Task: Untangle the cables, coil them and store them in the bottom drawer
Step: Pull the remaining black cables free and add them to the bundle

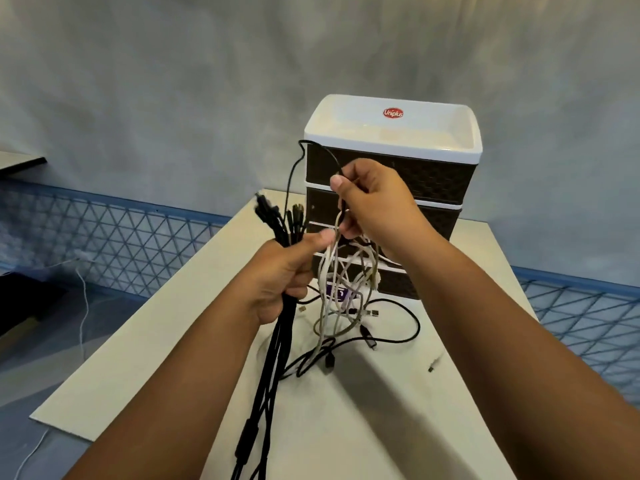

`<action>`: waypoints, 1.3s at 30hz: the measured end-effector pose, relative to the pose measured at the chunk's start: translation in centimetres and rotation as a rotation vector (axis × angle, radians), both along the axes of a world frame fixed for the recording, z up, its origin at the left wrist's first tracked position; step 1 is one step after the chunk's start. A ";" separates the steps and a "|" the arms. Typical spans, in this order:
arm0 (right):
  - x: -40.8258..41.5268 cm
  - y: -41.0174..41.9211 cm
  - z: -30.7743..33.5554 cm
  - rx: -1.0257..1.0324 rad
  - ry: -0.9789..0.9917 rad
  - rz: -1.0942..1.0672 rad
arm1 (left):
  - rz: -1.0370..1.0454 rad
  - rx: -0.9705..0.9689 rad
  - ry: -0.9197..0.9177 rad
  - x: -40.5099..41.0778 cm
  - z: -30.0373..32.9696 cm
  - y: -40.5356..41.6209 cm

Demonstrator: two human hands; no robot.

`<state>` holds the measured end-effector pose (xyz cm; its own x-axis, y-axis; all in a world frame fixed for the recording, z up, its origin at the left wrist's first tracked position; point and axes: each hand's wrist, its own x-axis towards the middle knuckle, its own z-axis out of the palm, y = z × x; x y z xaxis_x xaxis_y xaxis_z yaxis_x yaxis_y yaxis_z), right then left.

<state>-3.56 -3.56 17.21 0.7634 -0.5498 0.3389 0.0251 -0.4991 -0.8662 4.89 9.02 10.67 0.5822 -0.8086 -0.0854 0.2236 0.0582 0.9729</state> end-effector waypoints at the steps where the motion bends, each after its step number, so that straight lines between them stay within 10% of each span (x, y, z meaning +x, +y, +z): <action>1: 0.1 0.1 0.2 -0.022 0.005 -0.010 | 0.003 0.035 -0.034 -0.1 -0.2 -0.2; 10: -1.4 -0.5 3.8 0.251 -0.207 -0.035 | 0.202 0.336 -0.045 1.5 -4.5 -1.2; 20: -2.0 -1.2 4.5 0.603 -0.347 0.179 | 0.369 0.201 -0.046 1.9 -4.0 -0.8; 33: -4.1 0.5 3.0 -0.241 -0.112 -0.043 | 0.133 -0.011 0.243 2.0 0.3 3.6; 39: -4.9 2.3 3.0 -0.147 -0.402 -0.146 | 0.048 -0.224 0.239 2.5 2.2 7.9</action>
